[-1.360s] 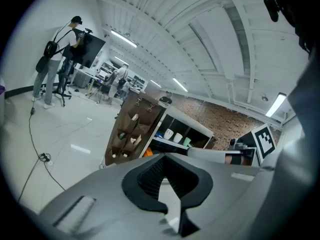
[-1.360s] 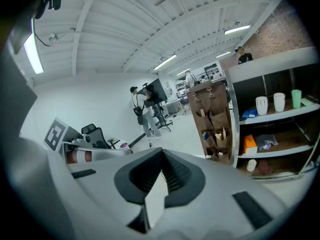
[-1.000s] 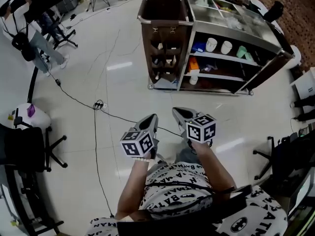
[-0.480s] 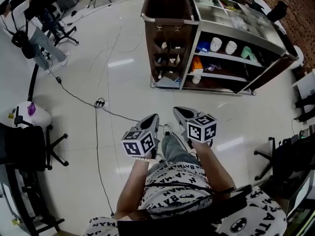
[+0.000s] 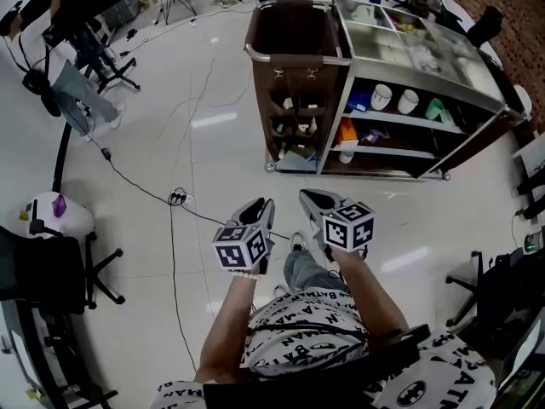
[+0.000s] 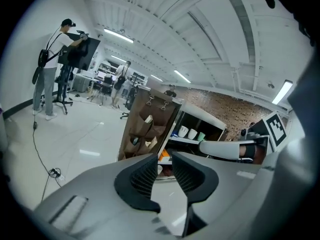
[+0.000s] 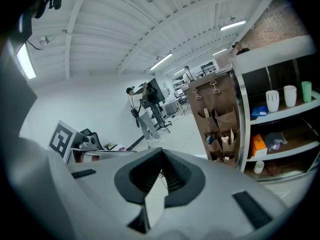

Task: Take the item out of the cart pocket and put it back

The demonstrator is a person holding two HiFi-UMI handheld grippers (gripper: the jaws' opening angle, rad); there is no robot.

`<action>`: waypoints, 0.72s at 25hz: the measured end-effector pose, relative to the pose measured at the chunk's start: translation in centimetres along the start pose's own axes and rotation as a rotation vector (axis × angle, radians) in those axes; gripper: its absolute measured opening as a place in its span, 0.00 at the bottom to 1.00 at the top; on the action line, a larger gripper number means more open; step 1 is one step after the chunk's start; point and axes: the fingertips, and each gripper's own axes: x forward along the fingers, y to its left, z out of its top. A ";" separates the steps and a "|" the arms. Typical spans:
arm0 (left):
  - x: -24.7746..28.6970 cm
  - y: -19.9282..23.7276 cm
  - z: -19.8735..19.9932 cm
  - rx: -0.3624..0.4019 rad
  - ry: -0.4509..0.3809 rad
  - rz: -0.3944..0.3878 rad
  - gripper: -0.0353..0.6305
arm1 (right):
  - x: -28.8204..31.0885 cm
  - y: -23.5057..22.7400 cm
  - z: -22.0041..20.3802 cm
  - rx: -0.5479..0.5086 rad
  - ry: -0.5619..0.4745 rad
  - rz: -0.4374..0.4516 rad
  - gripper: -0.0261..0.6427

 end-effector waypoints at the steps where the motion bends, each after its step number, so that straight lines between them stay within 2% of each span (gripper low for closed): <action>1: 1.2 0.4 0.7 0.010 0.007 0.003 0.24 | 0.4 -0.8 0.7 0.002 -0.006 -0.005 0.04; 3: 4.0 1.4 2.5 0.033 0.015 0.009 0.36 | 1.3 -2.6 2.2 0.007 -0.020 -0.017 0.04; 9: 13.0 3.5 8.4 0.134 0.011 0.063 0.50 | 3.5 -8.4 6.2 0.010 -0.044 -0.058 0.04; 14: 21.9 4.5 11.6 0.263 0.052 0.134 0.52 | 4.9 -13.7 8.9 0.030 -0.049 -0.083 0.04; 18: 27.8 5.4 12.6 0.282 0.083 0.180 0.52 | 5.6 -17.4 10.1 0.045 -0.049 -0.104 0.04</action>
